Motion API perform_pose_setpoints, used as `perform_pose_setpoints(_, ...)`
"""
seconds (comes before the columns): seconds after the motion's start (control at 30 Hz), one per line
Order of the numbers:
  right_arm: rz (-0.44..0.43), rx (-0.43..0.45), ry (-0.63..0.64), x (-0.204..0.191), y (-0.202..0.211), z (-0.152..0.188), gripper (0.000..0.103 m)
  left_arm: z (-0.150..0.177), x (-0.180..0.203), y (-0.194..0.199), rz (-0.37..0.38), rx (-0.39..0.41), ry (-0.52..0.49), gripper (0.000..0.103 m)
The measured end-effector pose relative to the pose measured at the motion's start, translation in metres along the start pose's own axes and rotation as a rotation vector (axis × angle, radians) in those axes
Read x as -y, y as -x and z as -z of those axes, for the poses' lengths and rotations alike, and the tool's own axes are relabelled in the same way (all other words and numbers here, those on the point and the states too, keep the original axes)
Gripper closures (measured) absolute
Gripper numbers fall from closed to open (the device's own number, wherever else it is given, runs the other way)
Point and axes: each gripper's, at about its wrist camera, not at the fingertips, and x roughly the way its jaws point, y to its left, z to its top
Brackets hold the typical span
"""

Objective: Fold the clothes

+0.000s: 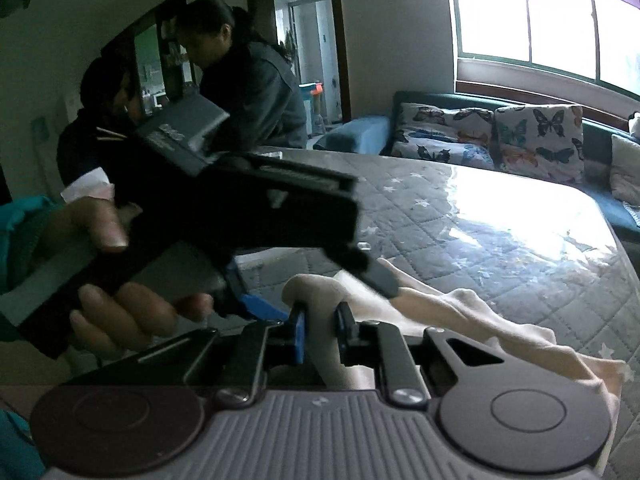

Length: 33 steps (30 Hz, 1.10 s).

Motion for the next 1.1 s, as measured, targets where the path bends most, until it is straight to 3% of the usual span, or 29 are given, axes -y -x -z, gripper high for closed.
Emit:
perform_pose_setpoints(0.07, -0.010, -0.003, 0.007, -0.001, 0.001, 0.002, 0.089, 0.001, 0.003, -0.004, 0.010, -0.004, -0.014, 0.013)
perform_pose_setpoints(0.17, -0.022, -0.009, 0.017, -0.002, 0.003, 0.006, 0.089, 0.002, 0.002, -0.008, 0.016, -0.006, -0.011, 0.039)
perform_pose_setpoints(0.23, -0.031, -0.013, 0.023, -0.003, 0.004, 0.009, 0.089, 0.001, 0.001, -0.009, -0.008, 0.005, -0.019, 0.064)
perform_pose_setpoints(0.33, -0.023, -0.013, 0.012, -0.002, 0.008, 0.013, 0.085, 0.000, -0.001, -0.011, -0.027, 0.008, -0.050, 0.080)
perform_pose_setpoints(0.47, 0.028, 0.002, -0.051, 0.012, 0.029, 0.021, 0.076, 0.000, -0.003, -0.011, -0.034, 0.007, -0.105, 0.083)
perform_pose_setpoints(0.6, 0.173, -0.006, -0.124, 0.046, 0.043, 0.031, 0.062, 0.003, 0.001, -0.009, -0.062, 0.020, -0.181, 0.084)
perform_pose_setpoints(0.7, 0.283, -0.023, -0.218, 0.081, 0.050, 0.042, 0.060, 0.003, -0.001, -0.005, -0.074, 0.029, -0.195, 0.084)
perform_pose_setpoints(1.03, 0.316, 0.006, -0.563, 0.161, 0.060, 0.088, 0.059, -0.002, -0.010, 0.009, -0.111, 0.051, -0.209, 0.083)
perform_pose_setpoints(1.1, 0.298, 0.020, -0.578, 0.164, 0.059, 0.091, 0.056, -0.001, -0.009, 0.011, -0.113, 0.050, -0.212, 0.083)
